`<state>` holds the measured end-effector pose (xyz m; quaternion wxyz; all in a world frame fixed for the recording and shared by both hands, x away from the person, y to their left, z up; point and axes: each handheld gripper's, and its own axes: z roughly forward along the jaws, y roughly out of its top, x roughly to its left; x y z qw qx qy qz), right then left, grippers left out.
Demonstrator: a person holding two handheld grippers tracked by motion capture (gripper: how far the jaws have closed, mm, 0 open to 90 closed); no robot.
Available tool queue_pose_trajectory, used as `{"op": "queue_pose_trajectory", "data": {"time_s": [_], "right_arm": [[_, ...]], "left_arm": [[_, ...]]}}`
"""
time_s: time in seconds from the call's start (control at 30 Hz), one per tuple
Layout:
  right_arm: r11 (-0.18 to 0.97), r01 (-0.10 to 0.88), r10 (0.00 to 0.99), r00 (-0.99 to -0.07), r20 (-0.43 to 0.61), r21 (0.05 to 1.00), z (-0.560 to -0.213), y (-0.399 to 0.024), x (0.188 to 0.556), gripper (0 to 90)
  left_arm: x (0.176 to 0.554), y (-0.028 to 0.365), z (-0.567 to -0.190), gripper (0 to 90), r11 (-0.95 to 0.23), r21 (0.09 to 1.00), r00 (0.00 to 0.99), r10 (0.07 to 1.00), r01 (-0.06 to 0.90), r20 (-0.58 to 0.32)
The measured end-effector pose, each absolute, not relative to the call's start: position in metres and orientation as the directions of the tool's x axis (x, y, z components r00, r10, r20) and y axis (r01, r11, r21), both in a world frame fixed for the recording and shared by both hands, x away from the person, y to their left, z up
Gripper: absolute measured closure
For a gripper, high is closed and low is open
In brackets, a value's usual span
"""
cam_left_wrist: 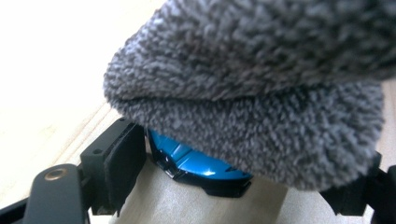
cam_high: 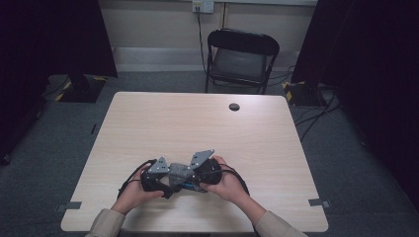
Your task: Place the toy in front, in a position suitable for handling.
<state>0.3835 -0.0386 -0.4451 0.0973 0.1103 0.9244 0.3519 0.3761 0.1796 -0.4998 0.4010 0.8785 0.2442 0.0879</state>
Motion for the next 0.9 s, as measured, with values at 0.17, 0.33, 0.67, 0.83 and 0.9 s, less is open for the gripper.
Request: {"op": "queue_pose_trajectory", "data": {"time_s": [0.17, 0.33, 0.67, 0.83, 0.9], "right_arm": [[0.741, 0.121, 0.263, -0.957, -0.119, 0.661, -0.439, -0.046, 0.381, 72.5], [0.746, 0.137, 0.278, -0.953, -0.117, 0.652, -0.437, -0.067, 0.379, 72.4], [0.724, 0.159, 0.299, -0.949, -0.098, 0.671, -0.434, -0.085, 0.379, 72.4], [0.716, 0.146, 0.284, -0.954, -0.093, 0.682, -0.433, -0.06, 0.387, 72.1], [0.728, 0.141, 0.273, -0.957, -0.096, 0.671, -0.438, -0.048, 0.39, 71.7]], "left_arm": [[0.375, 0.181, -0.5, 17.7, -0.554, 0.748, 0.862, 0.505, 0.365, -0.047], [0.375, 0.181, -0.5, 17.7, -0.555, 0.748, 0.861, 0.506, 0.365, -0.046], [0.375, 0.181, -0.5, 17.6, -0.556, 0.748, 0.861, 0.507, 0.364, -0.042], [0.375, 0.182, -0.5, 17.6, -0.554, 0.747, 0.859, 0.509, 0.368, -0.046], [0.375, 0.182, -0.5, 17.6, -0.554, 0.747, 0.859, 0.509, 0.368, -0.046]]}}
